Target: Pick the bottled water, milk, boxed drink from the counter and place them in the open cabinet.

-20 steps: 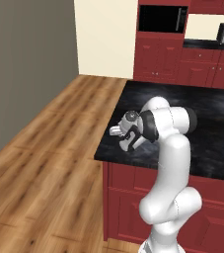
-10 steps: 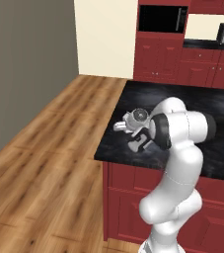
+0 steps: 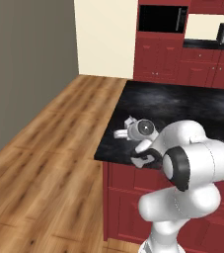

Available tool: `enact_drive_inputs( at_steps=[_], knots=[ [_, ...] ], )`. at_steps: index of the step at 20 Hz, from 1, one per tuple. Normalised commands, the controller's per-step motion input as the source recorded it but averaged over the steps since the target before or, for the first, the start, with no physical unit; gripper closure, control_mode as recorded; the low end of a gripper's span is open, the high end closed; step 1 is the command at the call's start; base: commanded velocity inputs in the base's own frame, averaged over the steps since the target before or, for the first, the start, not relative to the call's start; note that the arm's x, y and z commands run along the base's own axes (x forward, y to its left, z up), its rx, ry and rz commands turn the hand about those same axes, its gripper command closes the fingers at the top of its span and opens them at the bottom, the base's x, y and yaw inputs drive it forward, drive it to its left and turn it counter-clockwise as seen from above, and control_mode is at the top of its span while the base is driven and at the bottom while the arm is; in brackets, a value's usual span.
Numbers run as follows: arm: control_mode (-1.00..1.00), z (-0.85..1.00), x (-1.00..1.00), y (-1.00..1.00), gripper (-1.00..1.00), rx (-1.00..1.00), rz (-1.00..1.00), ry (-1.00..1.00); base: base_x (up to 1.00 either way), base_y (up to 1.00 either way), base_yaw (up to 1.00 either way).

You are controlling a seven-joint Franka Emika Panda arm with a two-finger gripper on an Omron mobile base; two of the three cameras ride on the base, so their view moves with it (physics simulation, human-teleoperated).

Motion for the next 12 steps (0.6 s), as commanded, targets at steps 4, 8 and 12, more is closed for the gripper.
enact_drive_inputs(
  at_steps=[4,8,12],
  knots=[
    [-1.0,0.8,-0.47,0.02,1.0,0.05,0.0,0.0,0.0,0.0,0.0],
    [-1.0,0.83,-0.31,0.0,1.0,0.07,0.0,0.01,0.0,0.0,0.0],
    [-1.0,0.84,-0.19,0.0,1.0,0.07,0.0,0.02,0.0,0.0,0.0]
  ],
)
